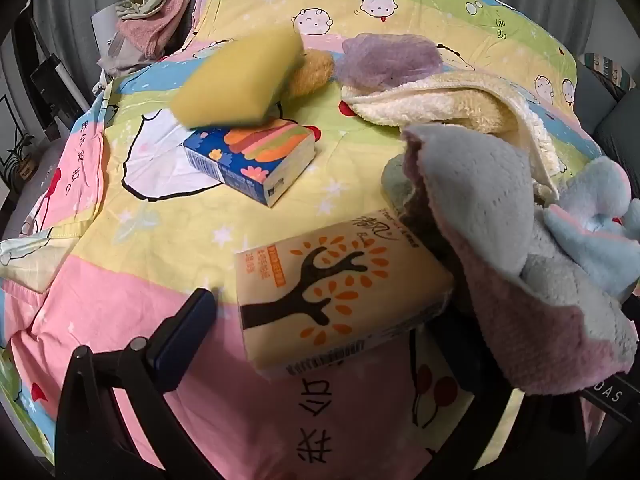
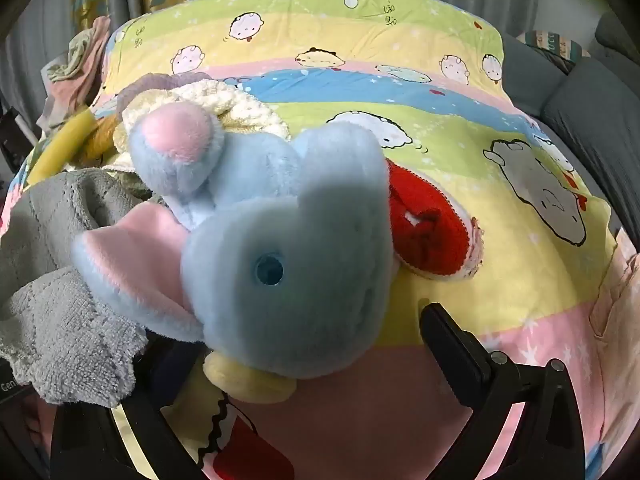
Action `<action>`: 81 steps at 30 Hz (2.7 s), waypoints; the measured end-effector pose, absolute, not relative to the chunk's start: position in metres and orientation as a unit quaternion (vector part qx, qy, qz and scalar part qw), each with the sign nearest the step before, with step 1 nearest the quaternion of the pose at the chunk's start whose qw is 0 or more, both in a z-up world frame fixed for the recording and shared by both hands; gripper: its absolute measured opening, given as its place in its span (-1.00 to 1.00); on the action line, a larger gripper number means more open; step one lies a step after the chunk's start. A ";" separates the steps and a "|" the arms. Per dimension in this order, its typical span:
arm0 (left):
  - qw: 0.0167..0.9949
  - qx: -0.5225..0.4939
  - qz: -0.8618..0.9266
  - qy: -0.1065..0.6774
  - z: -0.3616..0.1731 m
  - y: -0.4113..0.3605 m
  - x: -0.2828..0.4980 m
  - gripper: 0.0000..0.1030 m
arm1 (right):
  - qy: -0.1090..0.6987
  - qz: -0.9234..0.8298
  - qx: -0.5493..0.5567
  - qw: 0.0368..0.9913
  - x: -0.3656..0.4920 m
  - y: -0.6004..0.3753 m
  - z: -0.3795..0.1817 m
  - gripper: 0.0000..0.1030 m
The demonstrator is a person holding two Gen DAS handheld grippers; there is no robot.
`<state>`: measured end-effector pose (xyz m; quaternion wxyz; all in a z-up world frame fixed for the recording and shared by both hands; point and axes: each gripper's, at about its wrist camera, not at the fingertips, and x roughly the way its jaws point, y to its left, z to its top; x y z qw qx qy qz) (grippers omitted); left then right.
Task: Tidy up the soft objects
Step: 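Move the right gripper from the elephant plush toward the orange-tree tissue pack, then grasp the orange-tree tissue pack with the right gripper and lift it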
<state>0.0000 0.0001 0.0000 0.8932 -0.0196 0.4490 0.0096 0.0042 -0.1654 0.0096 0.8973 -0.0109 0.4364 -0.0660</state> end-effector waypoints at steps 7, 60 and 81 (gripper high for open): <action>0.893 -0.017 0.011 0.449 0.000 -0.001 0.000 0.99 | 0.436 -0.066 -0.011 0.897 0.004 -0.165 0.010 1.00; 0.899 -0.133 -0.079 0.410 0.055 0.052 -0.032 0.95 | 0.421 -0.030 0.060 0.905 -0.030 -0.166 0.055 1.00; 0.855 -0.190 -0.079 0.476 0.027 0.087 -0.020 0.51 | 0.521 0.236 0.189 0.798 0.035 -0.033 0.082 0.06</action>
